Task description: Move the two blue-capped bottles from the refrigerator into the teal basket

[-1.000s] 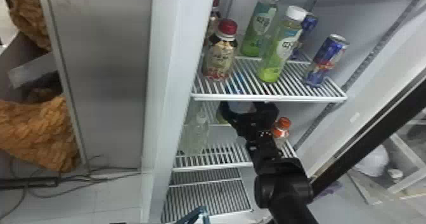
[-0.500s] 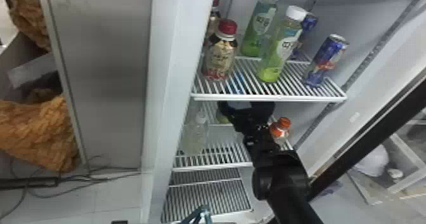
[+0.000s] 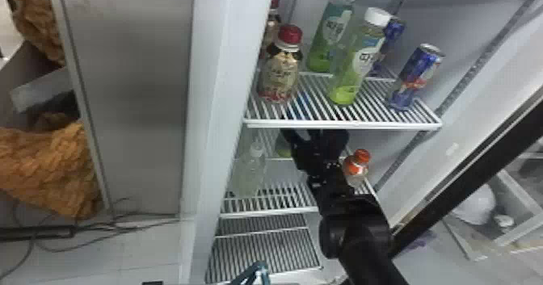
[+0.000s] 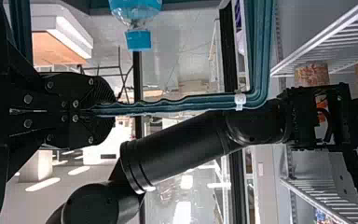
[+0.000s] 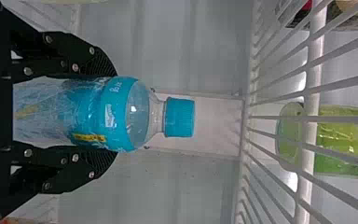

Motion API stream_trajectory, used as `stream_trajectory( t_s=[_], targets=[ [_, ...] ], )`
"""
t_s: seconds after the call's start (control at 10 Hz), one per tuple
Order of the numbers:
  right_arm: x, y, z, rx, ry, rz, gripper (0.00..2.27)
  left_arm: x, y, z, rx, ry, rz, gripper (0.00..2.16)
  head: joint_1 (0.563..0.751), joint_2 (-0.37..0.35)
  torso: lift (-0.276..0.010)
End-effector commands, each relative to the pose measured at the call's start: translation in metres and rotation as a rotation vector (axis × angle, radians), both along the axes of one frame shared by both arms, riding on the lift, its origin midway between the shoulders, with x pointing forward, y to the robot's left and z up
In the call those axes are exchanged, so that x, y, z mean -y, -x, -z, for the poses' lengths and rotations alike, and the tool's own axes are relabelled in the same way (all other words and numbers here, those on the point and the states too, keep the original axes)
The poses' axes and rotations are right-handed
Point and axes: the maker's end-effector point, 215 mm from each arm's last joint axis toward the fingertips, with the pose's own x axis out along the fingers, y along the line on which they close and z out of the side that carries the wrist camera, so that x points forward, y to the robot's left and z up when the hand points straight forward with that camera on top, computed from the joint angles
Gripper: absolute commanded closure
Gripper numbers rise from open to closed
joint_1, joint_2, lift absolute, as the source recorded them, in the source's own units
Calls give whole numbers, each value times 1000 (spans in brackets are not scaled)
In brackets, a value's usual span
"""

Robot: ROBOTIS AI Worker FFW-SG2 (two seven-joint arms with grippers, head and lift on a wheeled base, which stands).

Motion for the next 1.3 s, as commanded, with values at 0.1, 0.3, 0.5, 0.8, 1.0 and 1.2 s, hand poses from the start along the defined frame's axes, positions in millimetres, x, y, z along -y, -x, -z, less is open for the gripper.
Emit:
stream_trajectory(
  t_s=[0.1,0.3,0.5,0.8,1.0,1.2],
  targets=[
    [6,8,-9,36,7,5,797,-1,0,1,-2,0,-3,1138,695,-350,-143],
    [8,16,-16,67,17,5,795,-2,1,2,-4,-2,-4,1138,695,-350,-143],
    [10,25,-19,81,18,9,792,-2,1,2,-6,0,-5,1138,695,-350,-143],
    [7,42,-18,87,29,-2,783,-4,2,4,-11,-1,-12,1138,695,-350,-143],
    [11,57,-20,97,37,-3,782,-5,1,4,-12,0,-17,1138,695,-350,-143],
    [9,74,-22,97,38,-12,772,-5,1,4,-14,-1,-19,1138,695,-350,-143]
  ],
)
